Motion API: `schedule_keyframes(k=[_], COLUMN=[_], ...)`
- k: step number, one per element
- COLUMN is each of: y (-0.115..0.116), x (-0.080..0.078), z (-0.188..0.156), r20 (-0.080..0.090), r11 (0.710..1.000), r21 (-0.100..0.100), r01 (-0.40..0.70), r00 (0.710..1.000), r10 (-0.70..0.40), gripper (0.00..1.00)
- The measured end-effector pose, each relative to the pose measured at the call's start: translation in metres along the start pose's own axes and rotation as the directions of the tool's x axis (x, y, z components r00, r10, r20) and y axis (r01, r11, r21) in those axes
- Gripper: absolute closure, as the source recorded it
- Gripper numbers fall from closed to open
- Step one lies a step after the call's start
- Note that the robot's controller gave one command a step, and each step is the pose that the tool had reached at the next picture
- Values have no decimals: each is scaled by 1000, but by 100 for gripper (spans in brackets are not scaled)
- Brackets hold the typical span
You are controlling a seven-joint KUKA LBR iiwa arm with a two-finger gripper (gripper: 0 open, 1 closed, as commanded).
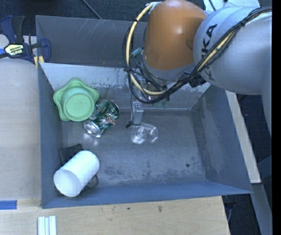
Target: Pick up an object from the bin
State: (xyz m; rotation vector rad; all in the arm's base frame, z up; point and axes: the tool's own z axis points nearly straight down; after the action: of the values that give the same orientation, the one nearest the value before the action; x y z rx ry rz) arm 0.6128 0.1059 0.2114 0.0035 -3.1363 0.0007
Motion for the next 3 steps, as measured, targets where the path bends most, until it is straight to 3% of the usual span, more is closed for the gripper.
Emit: schedule_keyframes(k=[1,2,3], y=[0,19,59], x=[-1,-7,-13], z=[-5,48,50], r20=[9,10,10], r11=[1000,986,898], r21=[-1,1,3], r01=[-2,167,440], r00=[1000,986,898], r10=[2,-167,-440], gripper=[0,0,0])
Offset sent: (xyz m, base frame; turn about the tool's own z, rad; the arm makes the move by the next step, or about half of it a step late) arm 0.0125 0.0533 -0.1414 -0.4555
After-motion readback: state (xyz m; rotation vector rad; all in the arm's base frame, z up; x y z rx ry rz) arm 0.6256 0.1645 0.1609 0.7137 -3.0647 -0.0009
